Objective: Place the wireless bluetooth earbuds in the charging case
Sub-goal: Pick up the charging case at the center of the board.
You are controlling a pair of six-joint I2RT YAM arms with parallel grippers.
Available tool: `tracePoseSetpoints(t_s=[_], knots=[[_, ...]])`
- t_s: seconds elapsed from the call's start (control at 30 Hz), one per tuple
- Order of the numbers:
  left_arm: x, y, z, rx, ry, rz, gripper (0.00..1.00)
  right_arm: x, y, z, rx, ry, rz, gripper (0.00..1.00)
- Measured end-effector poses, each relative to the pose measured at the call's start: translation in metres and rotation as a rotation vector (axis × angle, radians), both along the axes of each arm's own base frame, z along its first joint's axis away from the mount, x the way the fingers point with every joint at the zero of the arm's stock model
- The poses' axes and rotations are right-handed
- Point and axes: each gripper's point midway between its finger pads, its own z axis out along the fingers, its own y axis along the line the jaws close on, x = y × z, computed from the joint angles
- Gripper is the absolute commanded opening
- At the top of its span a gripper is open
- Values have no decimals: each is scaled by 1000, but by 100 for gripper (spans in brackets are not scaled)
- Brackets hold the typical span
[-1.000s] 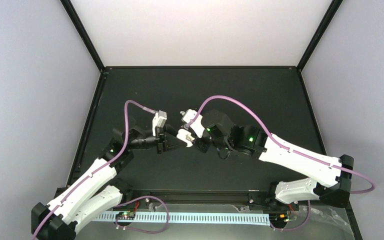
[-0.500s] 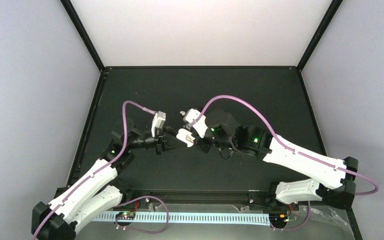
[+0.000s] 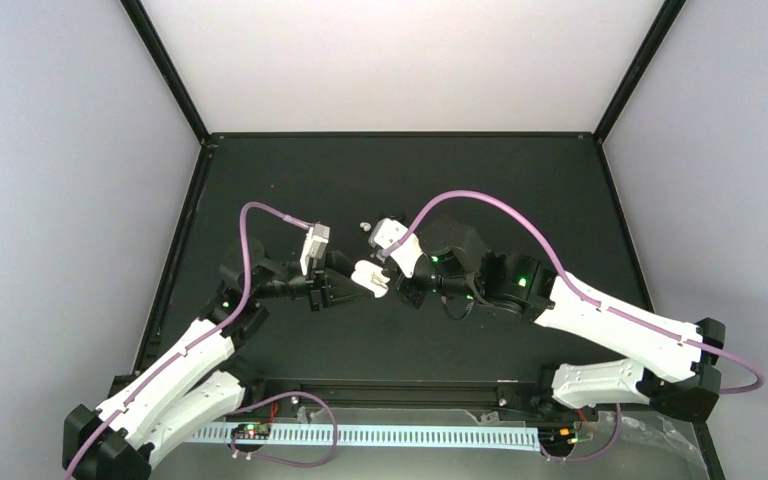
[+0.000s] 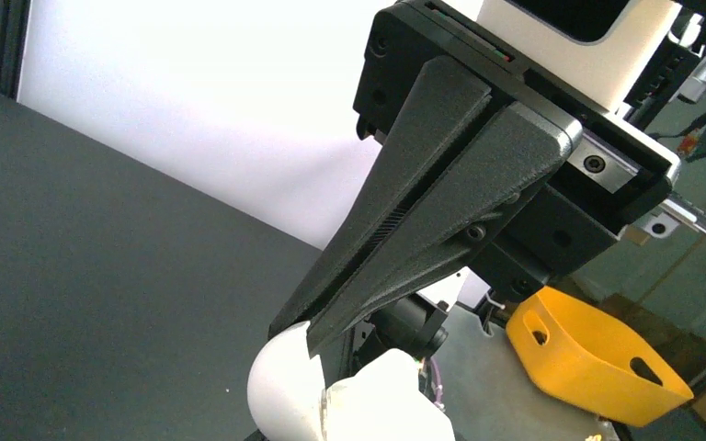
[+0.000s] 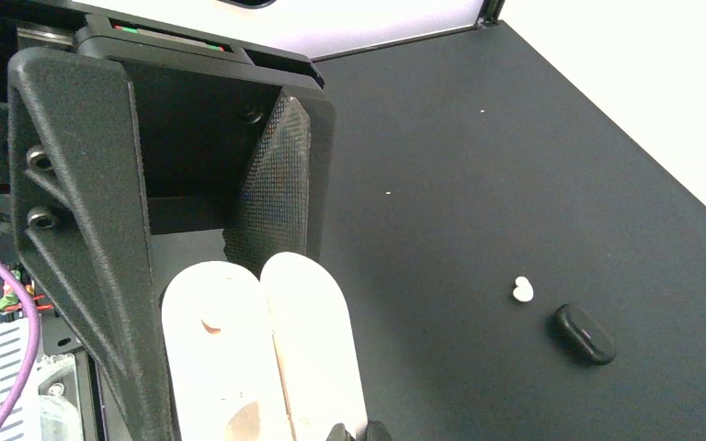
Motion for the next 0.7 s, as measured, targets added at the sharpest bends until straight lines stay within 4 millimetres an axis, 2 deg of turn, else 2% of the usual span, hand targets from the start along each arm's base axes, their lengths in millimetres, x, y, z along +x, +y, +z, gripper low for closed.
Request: tracePoseSetpoints(t_s=[0.17,0.37,0.43,0.57,0.7], knots=[[-3,0,5,-17,-7,-17,45,-1,1,4,10,-2,8,1],[-6,-1,8,-30,10,-46,44,-2,2,5,12,-3,18,1],[-7,-2,8,-32,12,-51,47,-2,2,6,14,-5,19,1],[-8,-2,9,-34,17,-63,65,-2,3,10,20,-12,18,1],[-8,-3,6,-30,42,-72,65,1,2,12,21,-27,8,1]])
